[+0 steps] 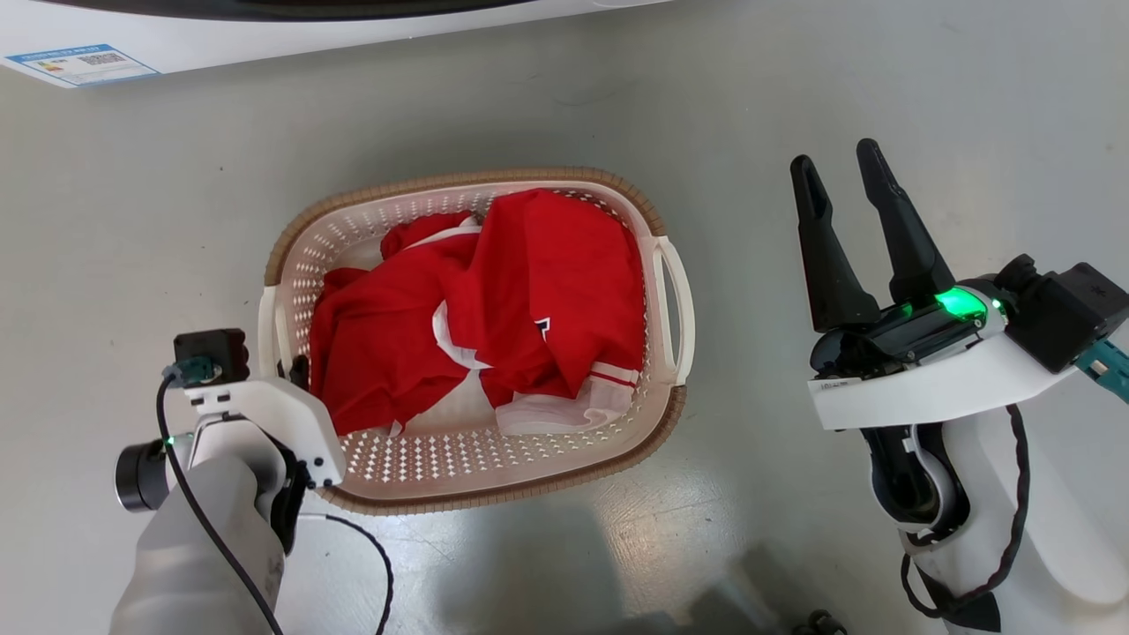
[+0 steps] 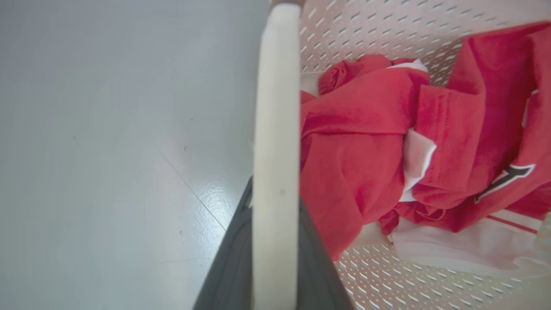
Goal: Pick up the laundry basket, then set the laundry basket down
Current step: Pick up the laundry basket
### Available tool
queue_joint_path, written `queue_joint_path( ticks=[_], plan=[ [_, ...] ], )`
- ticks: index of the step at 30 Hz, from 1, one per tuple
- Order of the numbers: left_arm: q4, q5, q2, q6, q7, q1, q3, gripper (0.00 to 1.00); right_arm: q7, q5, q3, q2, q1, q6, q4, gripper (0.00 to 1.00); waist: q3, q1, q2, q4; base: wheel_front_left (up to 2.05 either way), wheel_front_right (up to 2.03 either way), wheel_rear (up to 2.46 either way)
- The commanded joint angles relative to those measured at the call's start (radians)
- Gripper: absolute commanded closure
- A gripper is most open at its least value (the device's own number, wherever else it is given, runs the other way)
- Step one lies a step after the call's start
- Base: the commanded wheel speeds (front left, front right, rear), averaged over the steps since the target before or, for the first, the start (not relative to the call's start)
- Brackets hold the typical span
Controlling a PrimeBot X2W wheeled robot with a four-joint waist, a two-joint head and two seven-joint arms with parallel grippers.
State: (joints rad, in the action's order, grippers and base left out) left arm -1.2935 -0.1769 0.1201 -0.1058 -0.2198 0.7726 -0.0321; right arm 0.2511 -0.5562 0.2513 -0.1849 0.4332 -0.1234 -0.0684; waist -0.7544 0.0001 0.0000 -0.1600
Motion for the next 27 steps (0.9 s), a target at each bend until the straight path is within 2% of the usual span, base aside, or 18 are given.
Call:
queue_joint_path(
  ticks=[1,14,15,16,17,22,27],
  plan=[
    [0.004,-0.014,0.016,-0.008,-0.016,-0.046,-0.018,1.00,0.011,-0.011,0.018,0.001,-0.019,-0.007,0.020,0.00,0.002,-0.0001,0.0000,0.000,0.00,0.00,0.00],
    [0.003,-0.043,0.012,-0.020,-0.011,-0.044,0.004,1.00,0.011,-0.013,0.020,-0.006,-0.016,-0.007,0.018,0.00,-0.002,-0.0001,0.0000,0.001,0.00,0.00,0.00],
    [0.003,-0.043,0.012,-0.021,-0.010,-0.044,0.006,0.67,0.011,-0.013,0.020,-0.006,-0.016,-0.007,0.018,0.00,-0.002,-0.0001,0.0000,0.001,0.00,0.00,0.00],
    [0.003,-0.045,0.013,-0.021,-0.010,-0.044,0.008,0.04,0.011,-0.014,0.020,-0.007,-0.016,-0.007,0.017,0.00,-0.001,-0.0001,0.0000,0.001,0.00,0.00,0.00],
    [0.003,-0.047,0.013,-0.021,-0.010,-0.044,0.008,0.00,0.011,-0.015,0.020,-0.008,-0.015,-0.007,0.016,0.00,-0.001,-0.0001,0.0000,0.000,0.00,0.00,0.00],
    [0.003,-0.052,0.018,-0.012,0.005,-0.047,0.012,0.00,0.011,-0.017,0.021,-0.009,-0.013,-0.007,0.013,0.00,0.001,-0.0001,0.0000,-0.002,0.00,0.00,0.00],
    [0.003,-0.060,0.025,0.019,0.005,-0.052,0.010,0.00,0.011,-0.018,0.024,-0.007,-0.011,-0.007,0.007,0.00,0.010,-0.0001,0.0000,-0.004,0.00,0.00,0.00]
  ],
)
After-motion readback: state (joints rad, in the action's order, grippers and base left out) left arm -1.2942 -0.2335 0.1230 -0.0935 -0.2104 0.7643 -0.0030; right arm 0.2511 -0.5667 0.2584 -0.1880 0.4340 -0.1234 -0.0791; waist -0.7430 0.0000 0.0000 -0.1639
